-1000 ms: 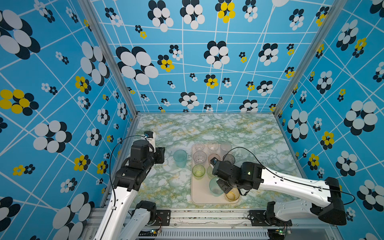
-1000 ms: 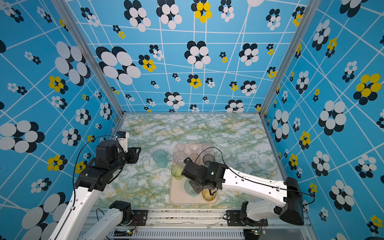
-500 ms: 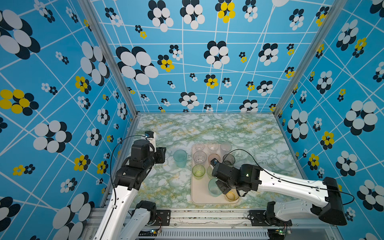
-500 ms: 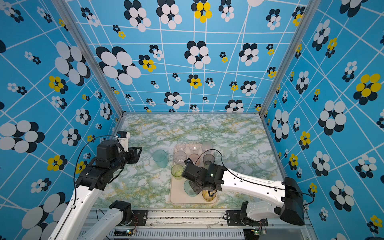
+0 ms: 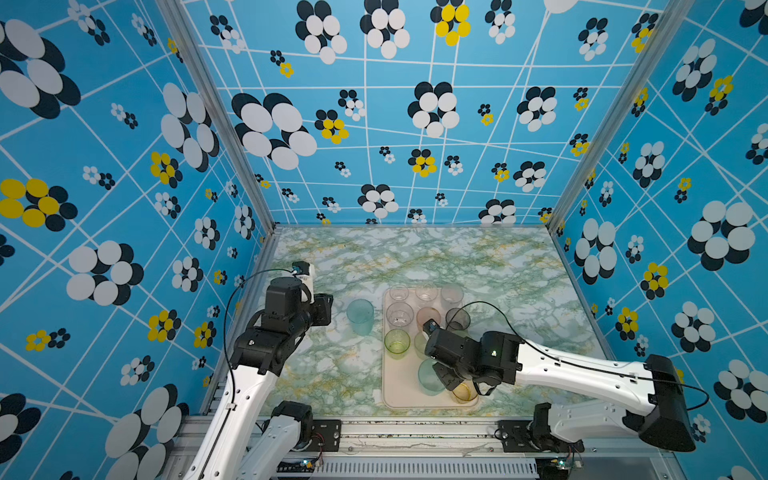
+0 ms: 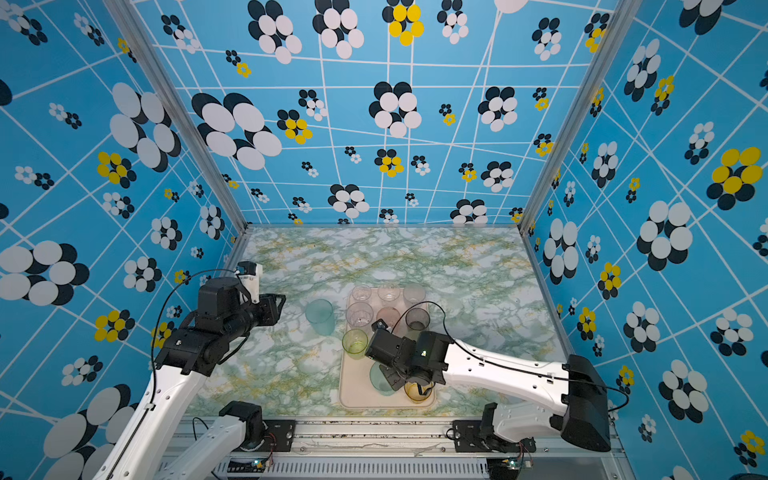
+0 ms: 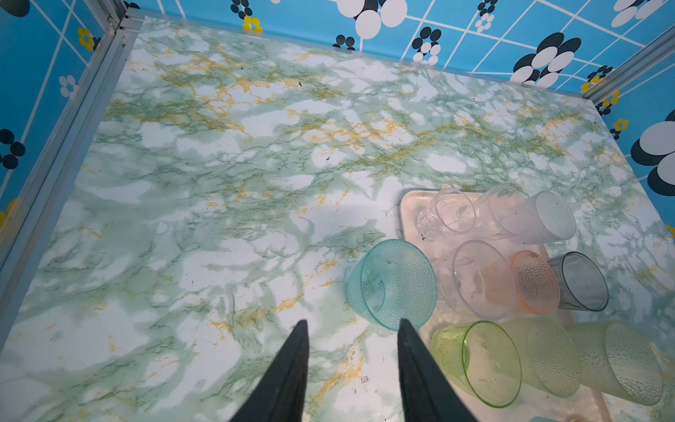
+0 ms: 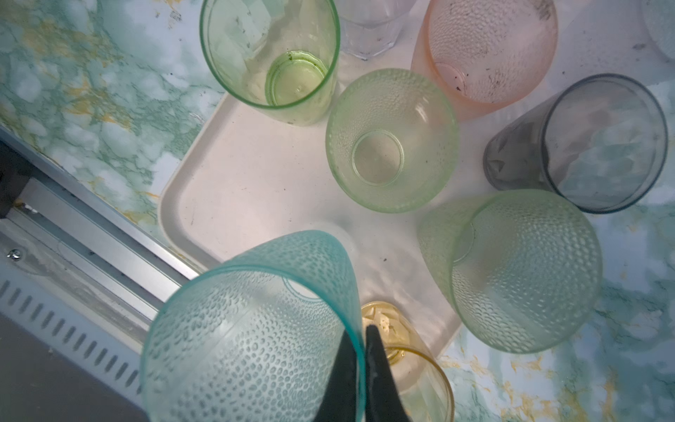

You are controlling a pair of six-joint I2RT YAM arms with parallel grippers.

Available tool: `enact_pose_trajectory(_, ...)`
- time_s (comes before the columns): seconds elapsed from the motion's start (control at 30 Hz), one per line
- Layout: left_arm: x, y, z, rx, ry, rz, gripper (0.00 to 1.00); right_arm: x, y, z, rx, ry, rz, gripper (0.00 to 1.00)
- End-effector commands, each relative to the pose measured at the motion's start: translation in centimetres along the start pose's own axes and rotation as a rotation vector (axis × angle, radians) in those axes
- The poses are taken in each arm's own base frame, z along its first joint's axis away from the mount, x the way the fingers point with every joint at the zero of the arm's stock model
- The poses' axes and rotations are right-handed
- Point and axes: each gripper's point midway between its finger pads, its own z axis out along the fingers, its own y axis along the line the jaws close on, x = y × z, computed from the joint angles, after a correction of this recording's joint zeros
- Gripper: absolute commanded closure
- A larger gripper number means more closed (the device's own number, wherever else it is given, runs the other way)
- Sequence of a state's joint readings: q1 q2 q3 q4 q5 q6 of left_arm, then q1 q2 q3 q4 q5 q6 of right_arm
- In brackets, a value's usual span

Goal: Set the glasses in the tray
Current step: 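Carry the teal tumbler to the tray's near end beside the amber tumbler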

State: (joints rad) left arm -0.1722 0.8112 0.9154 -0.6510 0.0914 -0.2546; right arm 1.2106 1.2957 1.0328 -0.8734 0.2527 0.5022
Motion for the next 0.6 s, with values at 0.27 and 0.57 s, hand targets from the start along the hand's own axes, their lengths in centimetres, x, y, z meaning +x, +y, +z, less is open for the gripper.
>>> enact_pose_trajectory(0.27,-0.1,-0.5,0.1,0.019,0.000,-0.001,0.59,0.3,0.4,0.4,-0.016,-0.003,0.017,0.98)
enact_pose_trajectory(0.57,-0.1,-0.5,0.2,0.020,0.001,0.002,0.59,0.7,0.6,1.0,-0.017,0.019,0.013,0.98)
